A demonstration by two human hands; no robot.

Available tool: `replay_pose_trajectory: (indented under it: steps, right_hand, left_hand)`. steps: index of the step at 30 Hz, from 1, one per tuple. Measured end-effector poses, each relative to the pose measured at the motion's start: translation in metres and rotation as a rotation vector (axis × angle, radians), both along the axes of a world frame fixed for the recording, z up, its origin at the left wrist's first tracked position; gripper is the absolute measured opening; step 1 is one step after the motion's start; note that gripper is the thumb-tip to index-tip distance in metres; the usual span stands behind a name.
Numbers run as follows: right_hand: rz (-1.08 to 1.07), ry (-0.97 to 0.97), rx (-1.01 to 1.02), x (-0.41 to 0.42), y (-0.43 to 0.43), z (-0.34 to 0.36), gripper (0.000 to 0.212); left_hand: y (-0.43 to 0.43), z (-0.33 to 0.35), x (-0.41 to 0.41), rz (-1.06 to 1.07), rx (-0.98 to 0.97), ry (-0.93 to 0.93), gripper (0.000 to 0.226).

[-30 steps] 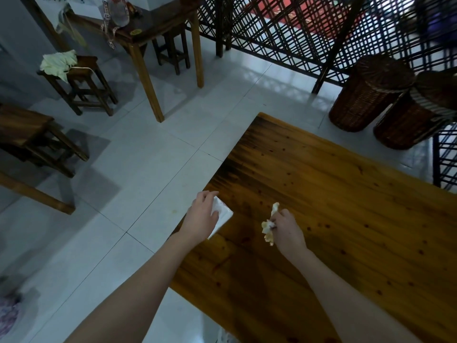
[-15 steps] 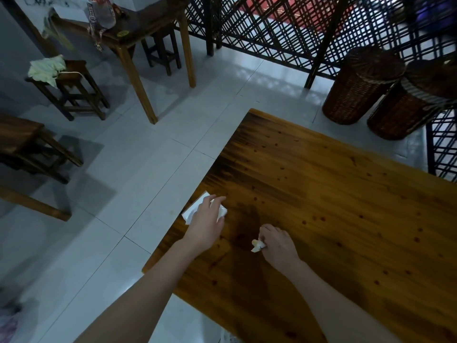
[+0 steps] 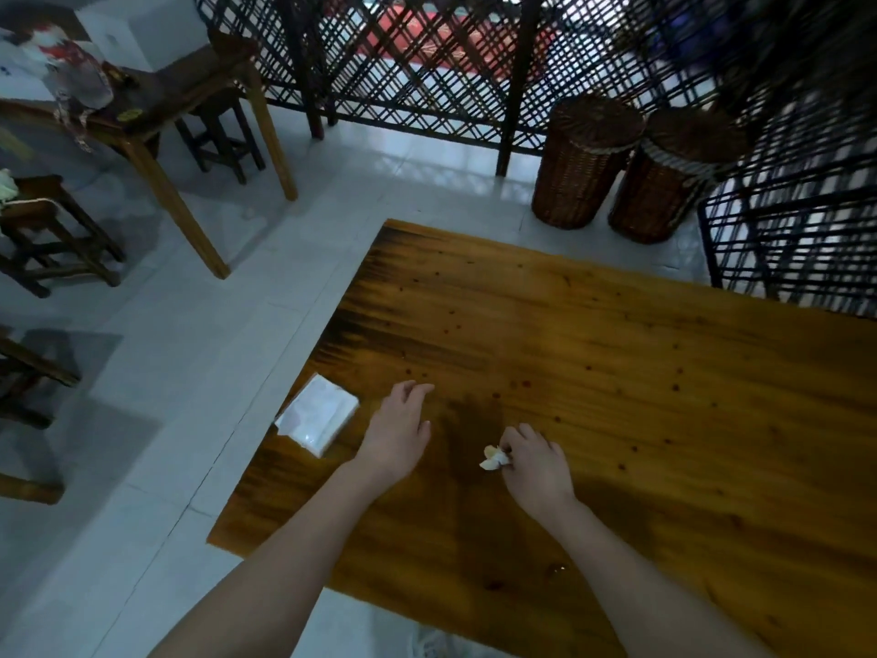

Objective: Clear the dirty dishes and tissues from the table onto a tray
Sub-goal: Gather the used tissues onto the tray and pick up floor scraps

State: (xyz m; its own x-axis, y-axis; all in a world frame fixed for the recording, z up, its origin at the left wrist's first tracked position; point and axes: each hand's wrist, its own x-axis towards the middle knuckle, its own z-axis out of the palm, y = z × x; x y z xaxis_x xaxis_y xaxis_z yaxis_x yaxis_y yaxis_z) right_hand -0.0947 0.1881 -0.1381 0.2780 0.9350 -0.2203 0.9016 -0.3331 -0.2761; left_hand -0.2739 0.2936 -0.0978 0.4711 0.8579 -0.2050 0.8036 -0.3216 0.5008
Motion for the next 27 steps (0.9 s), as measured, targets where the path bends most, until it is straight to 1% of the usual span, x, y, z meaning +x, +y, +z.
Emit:
replay_pose_trajectory:
  steps: [4, 7, 12, 18, 24, 27]
  right_hand:
    - [-0.094, 0.004, -0.004, 0.042, -0.06, 0.012, 0.021]
    - [-0.188, 0.011, 0.008, 0.074, -0.113, 0.018, 0.023]
    - [-0.305, 0.021, 0.048, 0.126, -0.216, 0.021, 0.038]
    - [-0.467, 0.012, 0.112, 0.181, -0.338, 0.026, 0.054]
    - [-0.647, 0.033, 0.153, 0.223, -0.444, 0.031, 0.05]
    - [-0.757, 0.082, 0.188, 0.241, -0.485, 0.035, 0.047]
  left_hand:
    - [-0.038, 0.007, 0.055, -0.141, 0.025, -0.001, 0.054]
    - [-0.074, 0.011, 0.096, -0.233, 0.007, 0.006, 0.054]
    - [-0.151, 0.013, 0.163, -0.418, 0.005, -0.047, 0.051]
    - [-0.256, 0.014, 0.24, -0.545, -0.019, -0.039, 0.055]
    - [-0.349, 0.016, 0.298, -0.688, -0.017, -0.029, 0.051]
    - [-0.381, 0.02, 0.325, -0.751, -0.017, -0.031, 0.052]
